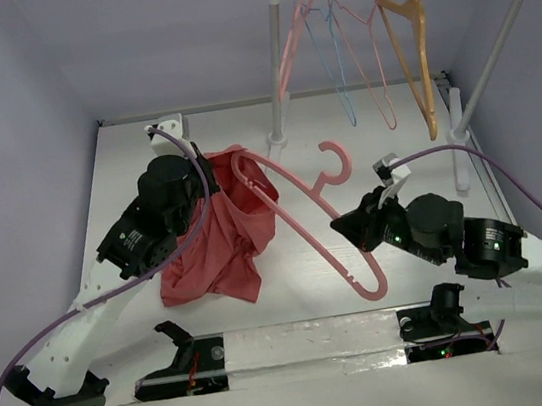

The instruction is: Place the t-shirt on the hanger

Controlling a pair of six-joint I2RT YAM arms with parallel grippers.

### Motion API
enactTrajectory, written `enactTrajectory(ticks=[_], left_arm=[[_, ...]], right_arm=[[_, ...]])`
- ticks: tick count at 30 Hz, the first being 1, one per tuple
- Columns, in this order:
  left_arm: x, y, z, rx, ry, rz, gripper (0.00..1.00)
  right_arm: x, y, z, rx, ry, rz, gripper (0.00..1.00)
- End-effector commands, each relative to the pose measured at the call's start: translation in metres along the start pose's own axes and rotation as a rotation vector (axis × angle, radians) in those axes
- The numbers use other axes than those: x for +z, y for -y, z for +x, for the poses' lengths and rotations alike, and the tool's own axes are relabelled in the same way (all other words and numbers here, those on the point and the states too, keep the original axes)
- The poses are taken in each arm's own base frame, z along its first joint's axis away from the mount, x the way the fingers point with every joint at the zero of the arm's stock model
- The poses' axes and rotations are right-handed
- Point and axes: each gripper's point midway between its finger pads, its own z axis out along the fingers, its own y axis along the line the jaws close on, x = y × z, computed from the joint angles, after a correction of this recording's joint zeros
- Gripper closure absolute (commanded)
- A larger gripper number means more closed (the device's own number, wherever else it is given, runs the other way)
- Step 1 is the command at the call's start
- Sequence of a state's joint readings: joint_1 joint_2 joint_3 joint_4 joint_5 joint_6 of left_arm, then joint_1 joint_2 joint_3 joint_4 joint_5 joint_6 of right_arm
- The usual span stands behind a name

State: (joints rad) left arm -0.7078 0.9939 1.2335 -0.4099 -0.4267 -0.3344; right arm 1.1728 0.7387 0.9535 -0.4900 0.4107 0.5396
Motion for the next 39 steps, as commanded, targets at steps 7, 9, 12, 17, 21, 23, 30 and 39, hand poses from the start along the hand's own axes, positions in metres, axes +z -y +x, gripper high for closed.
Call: enactTrajectory(ticks=[7, 9, 12, 17, 21, 23, 30, 39], left_arm=[[-0.004, 0.010, -0.007, 0.048, 0.003, 0.058, 1.00], [-0.005, 0.024, -0.008, 0.028, 0.014, 0.136, 1.00], [-0.002, 0.028, -0.008, 0.022, 0.010, 0.145, 1.00], [0.000, 0.021, -0.014, 0.020, 0.018, 0.089, 1.00], [0.000, 0.024, -0.012, 0.017, 0.009, 0.107, 1.00], [-0.001, 0.030, -0.010, 0.009, 0.008, 0.143, 1.00], [-0.020, 0.054, 0.002, -0.035, -0.042, 0.319, 1.00], [-0.058, 0.073, 0.019, -0.040, -0.138, 0.486, 1.00]], right_arm=[[0.004, -0.029, -0.038, -0.001, 0.114, -0.098, 1.00], [0.015, -0.037, -0.029, -0.021, 0.073, -0.114, 1.00], [0.036, -0.052, -0.001, -0.040, -0.021, -0.160, 1.00], [0.027, -0.051, 0.004, -0.018, 0.000, -0.173, 1.00], [0.013, -0.049, 0.001, -0.011, 0.008, -0.196, 1.00], [0.016, -0.053, 0.003, -0.025, -0.004, -0.204, 1.00], [0.060, -0.059, 0.006, -0.101, 0.005, -0.135, 1.00], [0.102, -0.067, -0.024, -0.123, 0.212, -0.077, 1.00]])
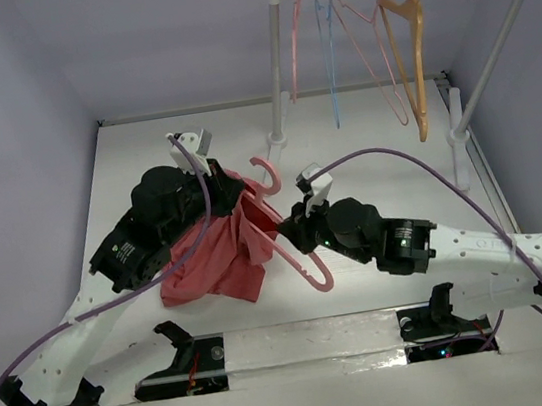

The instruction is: Place the t-shirt on the hanger

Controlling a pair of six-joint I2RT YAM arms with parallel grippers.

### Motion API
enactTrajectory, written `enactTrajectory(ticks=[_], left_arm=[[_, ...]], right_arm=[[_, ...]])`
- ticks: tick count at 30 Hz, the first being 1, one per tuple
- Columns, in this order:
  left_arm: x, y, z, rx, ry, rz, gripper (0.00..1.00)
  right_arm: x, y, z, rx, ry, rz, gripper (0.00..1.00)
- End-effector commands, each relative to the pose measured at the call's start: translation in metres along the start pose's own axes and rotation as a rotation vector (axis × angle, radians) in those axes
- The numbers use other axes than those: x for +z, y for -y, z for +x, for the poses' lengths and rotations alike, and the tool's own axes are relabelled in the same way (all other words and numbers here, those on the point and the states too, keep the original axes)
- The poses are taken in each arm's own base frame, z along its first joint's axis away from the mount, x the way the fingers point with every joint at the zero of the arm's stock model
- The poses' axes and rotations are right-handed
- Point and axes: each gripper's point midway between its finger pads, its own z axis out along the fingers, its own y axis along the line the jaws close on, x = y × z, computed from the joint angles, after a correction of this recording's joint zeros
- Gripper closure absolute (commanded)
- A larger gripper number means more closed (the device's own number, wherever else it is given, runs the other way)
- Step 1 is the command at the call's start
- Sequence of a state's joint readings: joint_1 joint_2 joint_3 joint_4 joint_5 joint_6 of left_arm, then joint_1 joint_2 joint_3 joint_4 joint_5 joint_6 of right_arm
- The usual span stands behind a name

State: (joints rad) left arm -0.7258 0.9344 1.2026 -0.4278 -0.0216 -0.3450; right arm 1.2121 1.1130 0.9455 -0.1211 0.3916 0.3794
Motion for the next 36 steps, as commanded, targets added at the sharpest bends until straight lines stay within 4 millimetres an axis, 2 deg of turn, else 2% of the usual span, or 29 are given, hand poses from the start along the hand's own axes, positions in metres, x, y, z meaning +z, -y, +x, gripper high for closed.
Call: enactTrajectory(ticks=[1, 5, 6, 7, 8, 12, 13, 14, 19, 20, 22, 23, 24, 27, 28, 30, 32, 33, 34, 35, 36], left_arm=[[-0.020, 0.019, -0.009, -0.026, 0.028, 0.084, 1.00], [-0.032, 0.009, -0.008, -0.042, 0.038, 0.032, 1.00], [-0.034, 0.011, -0.009, -0.047, 0.041, 0.045, 1.00], [-0.035, 0.015, -0.007, -0.056, 0.035, 0.061, 1.00], [-0.035, 0.018, -0.008, -0.061, 0.039, 0.073, 1.00], [-0.046, 0.041, -0.012, -0.069, 0.049, 0.182, 1.00], [-0.049, 0.043, -0.016, -0.069, 0.059, 0.190, 1.00], [-0.052, 0.048, -0.015, -0.064, 0.052, 0.207, 1.00], [-0.061, 0.059, -0.010, -0.043, 0.018, 0.256, 1.00], [-0.061, 0.056, -0.006, -0.044, 0.003, 0.241, 1.00], [-0.062, 0.044, -0.001, -0.052, -0.006, 0.184, 1.00], [-0.064, 0.039, 0.000, -0.058, -0.003, 0.158, 1.00], [-0.068, 0.025, -0.005, -0.077, 0.037, 0.087, 1.00], [-0.074, 0.000, 0.003, -0.103, 0.049, -0.022, 1.00], [-0.071, -0.006, 0.014, -0.115, 0.028, -0.048, 1.00], [-0.068, -0.018, 0.024, -0.125, 0.024, -0.098, 0.99], [-0.060, -0.027, 0.040, -0.138, -0.009, -0.142, 0.93], [-0.058, -0.028, 0.041, -0.141, -0.009, -0.150, 0.81], [-0.057, -0.026, 0.040, -0.145, -0.007, -0.140, 0.74], [-0.055, -0.021, 0.033, -0.150, 0.016, -0.117, 0.67], [-0.056, -0.015, 0.027, -0.155, 0.031, -0.093, 0.55]], right_arm=[[0.009, -0.012, -0.070, 0.045, 0.268, 0.010, 1.00], [0.021, -0.012, -0.088, 0.046, 0.337, 0.057, 1.00], [0.026, -0.012, -0.089, 0.028, 0.338, 0.069, 1.00], [0.040, -0.011, -0.080, 0.009, 0.315, 0.098, 1.00], [0.044, -0.012, -0.092, 0.023, 0.350, 0.123, 1.00], [0.067, -0.027, -0.101, 0.005, 0.410, 0.094, 1.00], [0.072, -0.021, -0.107, 0.010, 0.433, 0.101, 1.00], [0.076, -0.026, -0.115, 0.018, 0.469, 0.059, 1.00], [0.086, -0.031, -0.144, 0.038, 0.615, -0.048, 1.00], [0.079, -0.035, -0.158, 0.051, 0.694, -0.073, 1.00], [0.071, -0.034, -0.162, 0.045, 0.747, -0.087, 1.00], [0.059, -0.035, -0.172, 0.069, 0.799, -0.111, 1.00], [0.050, -0.034, -0.176, 0.087, 0.825, -0.118, 1.00], [0.015, -0.022, -0.184, 0.117, 0.910, -0.123, 1.00], [0.000, -0.018, -0.191, 0.131, 0.943, -0.125, 1.00], [-0.008, -0.014, -0.183, 0.111, 0.946, -0.131, 1.00], [-0.013, -0.014, -0.178, 0.098, 0.950, -0.124, 1.00], [-0.015, -0.014, -0.175, 0.075, 0.952, -0.115, 1.00], [-0.016, -0.012, -0.174, 0.075, 0.957, -0.109, 1.00], [-0.015, -0.011, -0.171, 0.067, 0.958, -0.107, 1.00], [-0.013, -0.014, -0.165, 0.065, 0.944, -0.112, 1.00]])
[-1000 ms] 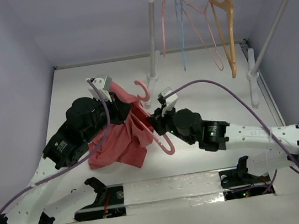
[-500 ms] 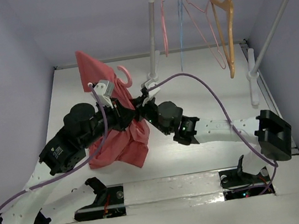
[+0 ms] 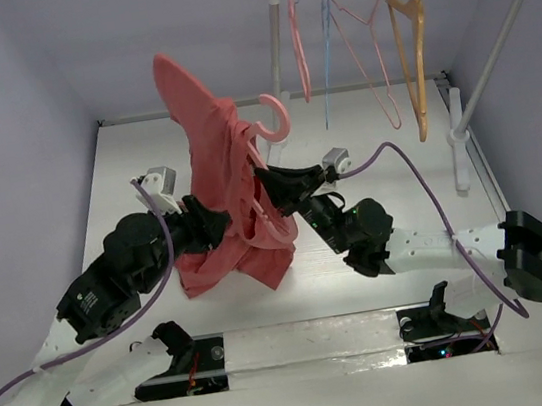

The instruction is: Place the t-shirt on the hanger

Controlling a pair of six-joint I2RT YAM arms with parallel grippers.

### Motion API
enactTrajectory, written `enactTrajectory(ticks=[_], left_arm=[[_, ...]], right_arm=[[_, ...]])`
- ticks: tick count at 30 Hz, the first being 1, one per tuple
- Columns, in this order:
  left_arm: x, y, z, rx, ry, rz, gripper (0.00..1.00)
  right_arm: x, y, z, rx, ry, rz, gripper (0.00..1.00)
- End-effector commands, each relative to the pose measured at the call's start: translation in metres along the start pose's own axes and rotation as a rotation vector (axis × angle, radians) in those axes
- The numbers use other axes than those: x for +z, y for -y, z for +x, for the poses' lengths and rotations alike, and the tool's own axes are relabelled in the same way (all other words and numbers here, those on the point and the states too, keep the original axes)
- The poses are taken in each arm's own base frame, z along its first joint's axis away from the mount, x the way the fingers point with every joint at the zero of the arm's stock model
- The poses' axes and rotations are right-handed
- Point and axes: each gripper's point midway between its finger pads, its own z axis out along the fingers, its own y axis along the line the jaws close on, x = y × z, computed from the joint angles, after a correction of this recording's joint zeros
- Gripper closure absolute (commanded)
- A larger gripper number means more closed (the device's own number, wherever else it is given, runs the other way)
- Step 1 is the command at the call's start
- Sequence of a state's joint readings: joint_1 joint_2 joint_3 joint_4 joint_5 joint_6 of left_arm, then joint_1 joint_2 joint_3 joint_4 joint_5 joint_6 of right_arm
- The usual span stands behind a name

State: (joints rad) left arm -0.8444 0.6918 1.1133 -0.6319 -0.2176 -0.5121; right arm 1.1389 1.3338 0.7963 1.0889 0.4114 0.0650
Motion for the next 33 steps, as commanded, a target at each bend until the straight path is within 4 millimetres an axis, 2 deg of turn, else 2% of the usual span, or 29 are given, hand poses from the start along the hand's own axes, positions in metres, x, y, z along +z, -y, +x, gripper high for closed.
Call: enactTrajectory(ticks=[1, 3, 5, 8, 11, 13, 18, 22, 24, 33], left_arm=[[0.003, 0.016, -0.023, -0.047, 0.071, 0.037, 0.50], [-0.002, 0.028, -0.040, -0.057, 0.112, 0.084, 0.44], [-0.008, 0.044, -0.066, -0.090, 0.198, 0.144, 0.43], [-0.011, 0.055, -0.098, -0.161, 0.317, 0.177, 0.39], [0.002, 0.062, -0.116, -0.211, 0.376, 0.165, 0.37], [0.016, 0.060, -0.118, -0.249, 0.392, 0.132, 0.36], [0.026, 0.058, -0.134, -0.322, 0.488, 0.125, 0.30], [0.034, 0.066, -0.138, -0.324, 0.485, 0.141, 0.25], [0.046, 0.059, -0.134, -0.336, 0.458, 0.084, 0.25], [0.066, 0.033, -0.118, -0.403, 0.477, -0.012, 0.27]], right_arm=[[-0.002, -0.002, -0.044, 0.034, 0.170, 0.006, 1.00], [-0.004, -0.004, -0.037, 0.005, 0.157, 0.003, 1.00], [-0.006, -0.002, -0.034, -0.003, 0.153, 0.006, 1.00], [-0.010, -0.004, -0.029, -0.006, 0.136, -0.001, 1.00], [-0.012, -0.006, -0.022, -0.018, 0.109, -0.003, 1.00], [-0.014, -0.008, -0.019, -0.018, 0.100, -0.006, 1.00], [-0.019, -0.013, -0.013, -0.017, 0.073, -0.016, 1.00], [-0.018, -0.014, -0.009, -0.018, 0.061, -0.024, 1.00], [-0.019, -0.018, -0.009, -0.013, 0.061, -0.028, 1.00], [-0.022, -0.033, -0.014, -0.019, 0.047, -0.031, 1.00]])
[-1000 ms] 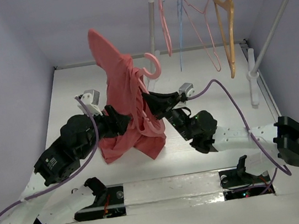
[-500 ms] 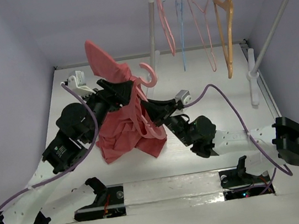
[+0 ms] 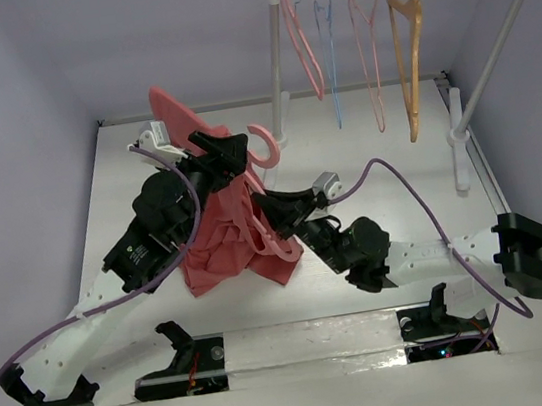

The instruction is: Place the t-shirt on the hanger

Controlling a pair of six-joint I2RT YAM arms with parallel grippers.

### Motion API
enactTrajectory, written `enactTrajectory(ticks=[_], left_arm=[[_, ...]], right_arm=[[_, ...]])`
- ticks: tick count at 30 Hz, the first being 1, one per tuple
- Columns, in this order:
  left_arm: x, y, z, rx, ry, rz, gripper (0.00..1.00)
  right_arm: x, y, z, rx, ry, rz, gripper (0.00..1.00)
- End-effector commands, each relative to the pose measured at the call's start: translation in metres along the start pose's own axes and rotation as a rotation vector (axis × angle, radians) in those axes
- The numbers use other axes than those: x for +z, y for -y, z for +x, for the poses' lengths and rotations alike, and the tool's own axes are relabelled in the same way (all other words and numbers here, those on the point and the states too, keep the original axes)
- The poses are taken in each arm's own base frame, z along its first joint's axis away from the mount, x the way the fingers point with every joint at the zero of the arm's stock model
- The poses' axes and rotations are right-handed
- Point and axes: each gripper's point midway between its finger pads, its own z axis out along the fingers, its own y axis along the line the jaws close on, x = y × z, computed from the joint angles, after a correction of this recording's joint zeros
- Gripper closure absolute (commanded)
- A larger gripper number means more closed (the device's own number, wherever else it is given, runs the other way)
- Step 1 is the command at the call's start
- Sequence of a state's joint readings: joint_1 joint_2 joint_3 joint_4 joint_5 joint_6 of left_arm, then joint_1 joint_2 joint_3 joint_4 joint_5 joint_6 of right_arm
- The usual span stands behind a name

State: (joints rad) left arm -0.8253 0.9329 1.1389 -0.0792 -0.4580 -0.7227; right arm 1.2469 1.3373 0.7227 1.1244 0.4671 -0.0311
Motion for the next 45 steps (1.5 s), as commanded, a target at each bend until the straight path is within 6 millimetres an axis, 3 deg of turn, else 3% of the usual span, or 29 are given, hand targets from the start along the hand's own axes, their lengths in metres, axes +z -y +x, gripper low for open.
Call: enactTrajectory(ticks=[1, 4, 5, 9, 10, 15, 18, 19, 23, 24, 25, 29, 32, 35, 38, 41, 43, 45], left_arm=[[0.005, -0.002, -0.011, -0.067, 0.069, -0.013, 0.27], [0.011, -0.014, 0.009, -0.079, 0.033, -0.038, 0.30], [0.013, -0.009, 0.007, -0.114, 0.046, -0.010, 0.32], [0.012, -0.010, 0.015, -0.185, 0.052, 0.029, 0.48], [0.012, -0.013, 0.014, -0.194, 0.060, 0.025, 0.57], [0.003, -0.024, 0.024, -0.264, 0.062, 0.054, 0.73], [-0.003, -0.031, 0.027, -0.289, 0.073, 0.067, 0.88], [-0.004, -0.034, 0.026, -0.286, 0.080, 0.061, 1.00], [-0.010, -0.046, 0.028, -0.267, 0.092, 0.040, 1.00], [-0.012, -0.045, 0.025, -0.271, 0.097, 0.047, 1.00], [-0.013, -0.044, 0.024, -0.272, 0.097, 0.051, 1.00], [-0.017, -0.033, 0.015, -0.290, 0.107, 0.094, 1.00], [-0.021, -0.024, 0.005, -0.311, 0.123, 0.123, 1.00], [-0.026, -0.016, -0.005, -0.330, 0.138, 0.146, 1.00], [-0.029, -0.009, -0.014, -0.339, 0.147, 0.162, 1.00], [-0.034, 0.000, -0.022, -0.360, 0.148, 0.192, 1.00], [-0.038, 0.006, -0.025, -0.367, 0.145, 0.216, 1.00], [-0.039, 0.009, -0.027, -0.370, 0.138, 0.225, 1.00]], right_arm=[[0.002, -0.014, -0.042, 0.045, 0.107, 0.003, 1.00], [0.002, -0.014, -0.042, 0.033, 0.102, 0.025, 1.00], [0.003, -0.014, -0.040, 0.030, 0.094, 0.027, 1.00], [0.009, -0.019, -0.031, 0.018, 0.055, 0.037, 1.00], [0.009, -0.023, -0.031, 0.027, 0.055, 0.032, 1.00], [0.012, -0.022, -0.020, 0.056, 0.020, 0.056, 1.00], [0.011, -0.026, -0.015, 0.073, -0.004, 0.037, 1.00], [0.009, -0.026, -0.013, 0.105, -0.012, 0.042, 1.00], [-0.003, -0.030, -0.007, 0.150, -0.070, 0.020, 1.00], [-0.005, -0.029, 0.006, 0.138, -0.139, 0.031, 1.00], [-0.007, -0.029, 0.009, 0.136, -0.167, 0.034, 0.97], [-0.021, -0.029, 0.019, 0.151, -0.269, 0.022, 0.69], [-0.031, -0.029, 0.013, 0.174, -0.287, 0.002, 0.54], [-0.039, -0.027, 0.004, 0.182, -0.301, -0.009, 0.46], [-0.055, -0.014, 0.007, 0.182, -0.328, 0.022, 0.50], [-0.078, 0.012, 0.032, 0.142, -0.384, 0.115, 0.89], [-0.086, 0.021, 0.048, 0.115, -0.420, 0.146, 0.94], [-0.096, 0.024, 0.074, 0.078, -0.483, 0.150, 0.89]])
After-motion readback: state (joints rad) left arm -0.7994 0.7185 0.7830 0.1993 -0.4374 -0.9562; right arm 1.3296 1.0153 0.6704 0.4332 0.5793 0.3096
